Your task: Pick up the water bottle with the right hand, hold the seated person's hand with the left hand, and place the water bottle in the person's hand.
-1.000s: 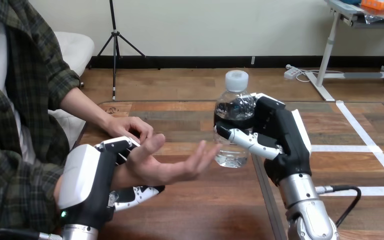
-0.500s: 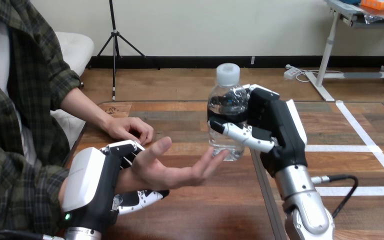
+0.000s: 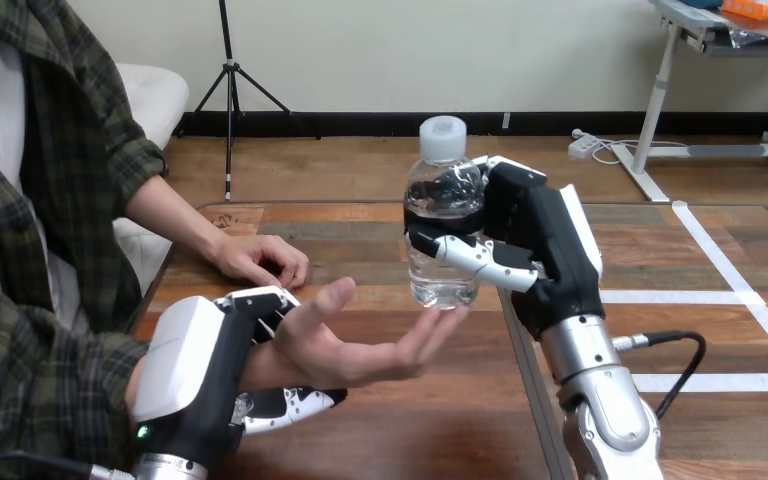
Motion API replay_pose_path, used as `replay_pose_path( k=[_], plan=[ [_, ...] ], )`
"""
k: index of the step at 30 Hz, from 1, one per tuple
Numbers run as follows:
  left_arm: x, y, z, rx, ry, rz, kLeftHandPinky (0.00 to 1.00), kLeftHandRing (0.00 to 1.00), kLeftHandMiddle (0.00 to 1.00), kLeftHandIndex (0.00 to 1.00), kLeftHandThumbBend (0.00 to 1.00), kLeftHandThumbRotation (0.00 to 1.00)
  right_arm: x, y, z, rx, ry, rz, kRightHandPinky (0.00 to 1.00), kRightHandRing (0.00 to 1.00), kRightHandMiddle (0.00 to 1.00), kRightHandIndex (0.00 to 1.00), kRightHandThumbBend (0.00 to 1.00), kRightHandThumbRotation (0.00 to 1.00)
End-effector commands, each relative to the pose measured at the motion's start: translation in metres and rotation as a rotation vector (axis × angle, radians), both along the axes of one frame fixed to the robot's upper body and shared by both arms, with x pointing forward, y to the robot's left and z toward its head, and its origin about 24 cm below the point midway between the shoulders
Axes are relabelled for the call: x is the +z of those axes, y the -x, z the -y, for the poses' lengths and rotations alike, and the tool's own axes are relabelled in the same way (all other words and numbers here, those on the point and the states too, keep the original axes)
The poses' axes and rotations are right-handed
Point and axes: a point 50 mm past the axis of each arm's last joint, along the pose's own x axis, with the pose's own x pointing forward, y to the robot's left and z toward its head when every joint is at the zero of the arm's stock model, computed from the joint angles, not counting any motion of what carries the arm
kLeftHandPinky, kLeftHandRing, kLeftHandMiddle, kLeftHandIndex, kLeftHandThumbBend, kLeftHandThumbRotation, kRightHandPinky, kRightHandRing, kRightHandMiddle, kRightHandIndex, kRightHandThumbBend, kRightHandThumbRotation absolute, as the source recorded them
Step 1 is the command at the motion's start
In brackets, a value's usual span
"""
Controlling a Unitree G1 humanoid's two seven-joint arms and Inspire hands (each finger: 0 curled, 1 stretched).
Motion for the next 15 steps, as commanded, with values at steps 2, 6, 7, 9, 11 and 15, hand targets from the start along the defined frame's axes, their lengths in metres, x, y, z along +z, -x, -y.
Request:
replay_pose_path(
  k=[2,6,7,9,11,15],
  plan=[
    [0.0183,0.0003,0.0293,-0.143,0.026,0.085,0.25,0.31,0.38,0.41,0.75,0.0,0.045,-0.0253,0.002,0.018,0.008,0.183,0.34,0.4,0.46,0.46,0.61,0.0],
    [0.0182,0.0012,0.0303,-0.145,0.017,0.089,0.24,0.31,0.37,0.41,0.77,0.0,0.0448,-0.0275,0.0038,0.018,0.011,0.18,0.34,0.4,0.46,0.47,0.62,0.0],
    [0.0181,0.0013,0.0305,-0.145,0.015,0.09,0.24,0.31,0.37,0.41,0.78,0.0,0.0448,-0.0278,0.0041,0.018,0.012,0.18,0.34,0.4,0.46,0.47,0.62,0.0],
    [0.0181,0.0018,0.0312,-0.147,0.013,0.091,0.24,0.31,0.37,0.41,0.79,0.0,0.0446,-0.0287,0.0051,0.015,0.018,0.18,0.34,0.4,0.47,0.47,0.63,0.0],
    [0.0181,0.0021,0.0318,-0.147,0.012,0.093,0.24,0.31,0.37,0.41,0.79,0.0,0.0445,-0.0294,0.0059,0.014,0.022,0.18,0.34,0.41,0.47,0.47,0.63,0.0],
    [0.0182,0.0027,0.0326,-0.146,0.011,0.097,0.25,0.32,0.38,0.42,0.8,0.0,0.0441,-0.0304,0.0072,0.018,0.023,0.182,0.35,0.41,0.48,0.48,0.64,0.0]
  ],
)
